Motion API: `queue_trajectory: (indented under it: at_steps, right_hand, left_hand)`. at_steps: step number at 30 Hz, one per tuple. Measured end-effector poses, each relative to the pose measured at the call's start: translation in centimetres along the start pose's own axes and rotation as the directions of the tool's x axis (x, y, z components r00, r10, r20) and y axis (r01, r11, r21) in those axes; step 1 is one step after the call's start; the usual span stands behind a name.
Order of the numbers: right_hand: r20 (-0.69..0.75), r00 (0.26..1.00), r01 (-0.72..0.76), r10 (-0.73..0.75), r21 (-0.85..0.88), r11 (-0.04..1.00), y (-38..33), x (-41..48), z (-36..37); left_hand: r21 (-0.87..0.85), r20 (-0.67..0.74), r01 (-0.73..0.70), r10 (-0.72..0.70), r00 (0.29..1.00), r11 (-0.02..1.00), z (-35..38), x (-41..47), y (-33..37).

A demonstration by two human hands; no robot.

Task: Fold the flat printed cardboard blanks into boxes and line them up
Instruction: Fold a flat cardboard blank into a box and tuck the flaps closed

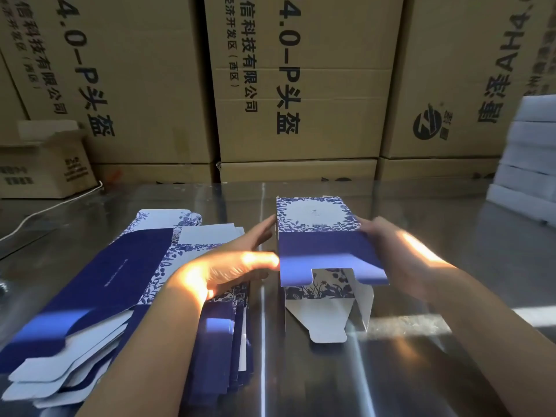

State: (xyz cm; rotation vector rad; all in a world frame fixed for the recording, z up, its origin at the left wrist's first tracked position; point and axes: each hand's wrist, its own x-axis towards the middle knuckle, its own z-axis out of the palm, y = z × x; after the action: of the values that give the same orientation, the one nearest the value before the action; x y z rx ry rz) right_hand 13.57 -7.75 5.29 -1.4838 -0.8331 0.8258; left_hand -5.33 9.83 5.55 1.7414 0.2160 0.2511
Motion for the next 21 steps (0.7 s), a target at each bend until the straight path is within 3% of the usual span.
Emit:
queue_trajectory:
  at_steps: [3, 7, 13, 18, 21]
  right_hand:
    - [0.222, 0.974, 0.005, -0.049, 0.192, 0.981, -0.3, -0.4, -1.1]
    - [0.347, 0.936, 0.050, -0.061, 0.040, 0.998, -0.3, -0.9, -1.5]
    - [0.147, 0.982, 0.145, -0.117, -0.192, 0.971, 0.5, -0.4, -0.6]
    - [0.121, 0.946, 0.321, -0.301, -0.226, 0.920, 0.2, -0.6, -1.2]
    - [0.094, 0.937, 0.349, -0.336, -0.276, 0.896, 0.3, -0.7, -1.4]
  left_hand:
    - [-0.062, -0.031, 0.003, -0.004, 1.000, 0.998, -0.4, 0.1, -0.2]
    - [-0.051, -0.094, 0.021, -0.026, 0.995, 0.998, -1.1, 0.3, -0.9]
    - [0.178, -0.132, -0.077, 0.102, 0.986, 0.981, -0.9, 0.7, -0.9]
    - [0.239, -0.200, -0.137, 0.187, 0.962, 0.961, -0.6, 0.4, -0.5]
    - [0.290, -0.203, -0.155, 0.219, 0.954, 0.944, -0.3, 0.4, -0.2]
